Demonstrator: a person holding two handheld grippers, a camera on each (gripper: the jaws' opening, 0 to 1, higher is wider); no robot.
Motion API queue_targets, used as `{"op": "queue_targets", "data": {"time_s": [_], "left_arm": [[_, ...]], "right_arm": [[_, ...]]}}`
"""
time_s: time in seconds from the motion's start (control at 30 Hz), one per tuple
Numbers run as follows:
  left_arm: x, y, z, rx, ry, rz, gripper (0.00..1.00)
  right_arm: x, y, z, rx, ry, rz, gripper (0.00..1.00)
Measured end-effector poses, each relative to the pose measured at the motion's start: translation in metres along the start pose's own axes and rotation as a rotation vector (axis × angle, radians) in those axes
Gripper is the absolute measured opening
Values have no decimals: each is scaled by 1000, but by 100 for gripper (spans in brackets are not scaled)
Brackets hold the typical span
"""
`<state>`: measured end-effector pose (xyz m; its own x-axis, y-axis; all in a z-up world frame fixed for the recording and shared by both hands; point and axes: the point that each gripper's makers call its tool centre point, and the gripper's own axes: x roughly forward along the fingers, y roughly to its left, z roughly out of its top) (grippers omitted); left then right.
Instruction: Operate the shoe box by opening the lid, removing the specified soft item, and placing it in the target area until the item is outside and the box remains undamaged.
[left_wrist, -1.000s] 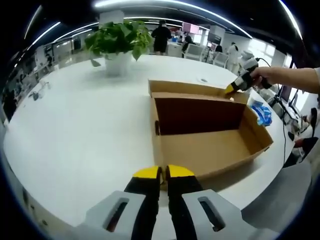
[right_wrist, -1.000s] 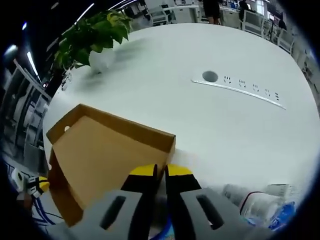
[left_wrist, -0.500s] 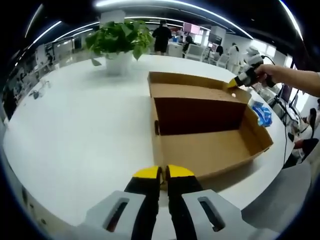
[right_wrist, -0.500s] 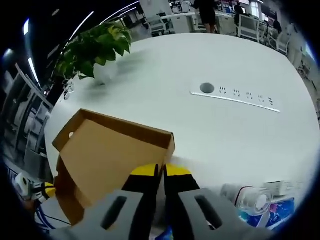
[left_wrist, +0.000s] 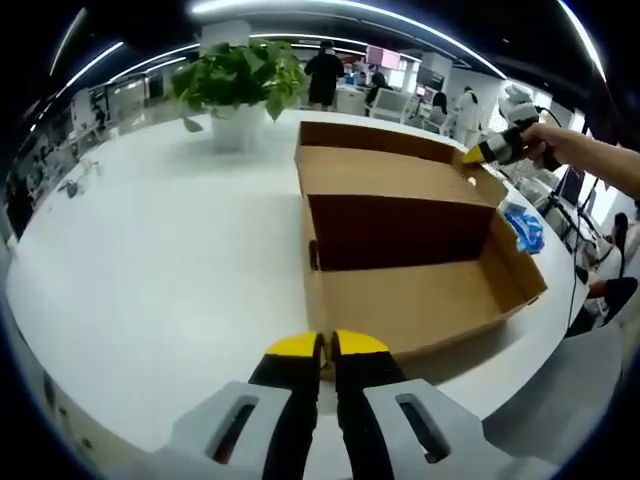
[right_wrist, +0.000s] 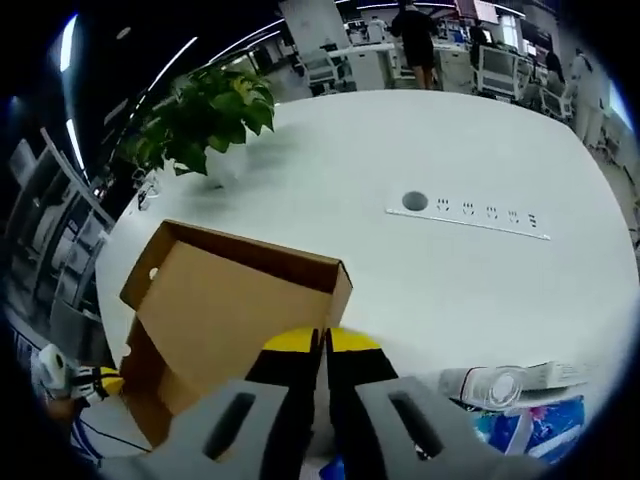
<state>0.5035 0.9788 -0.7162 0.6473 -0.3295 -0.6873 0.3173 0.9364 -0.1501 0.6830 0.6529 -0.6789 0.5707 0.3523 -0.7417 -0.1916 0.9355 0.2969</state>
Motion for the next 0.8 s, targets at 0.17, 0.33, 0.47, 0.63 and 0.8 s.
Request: {"op": "queue_targets", "data": {"time_s": [0.17,0.33,0.47,0.63,0.8], "left_arm": [[0,0,0,4,2,-2,1],[1,0,0,7,0,-4,1],[1,-1,0,9,0,-6,1],[1,-1,1,10,-1,-7,1],[1,-1,1,11,-3,-10,1]], "right_arm": [[-9,3,5,-9,-27,10,0],[-20,8,8,-22,-55,20,0],[-27,11,10,-38,-78,25,0],[-36,16,11,-57,-111,29,0],[-46,20,8,-64,-138,35,0]]}}
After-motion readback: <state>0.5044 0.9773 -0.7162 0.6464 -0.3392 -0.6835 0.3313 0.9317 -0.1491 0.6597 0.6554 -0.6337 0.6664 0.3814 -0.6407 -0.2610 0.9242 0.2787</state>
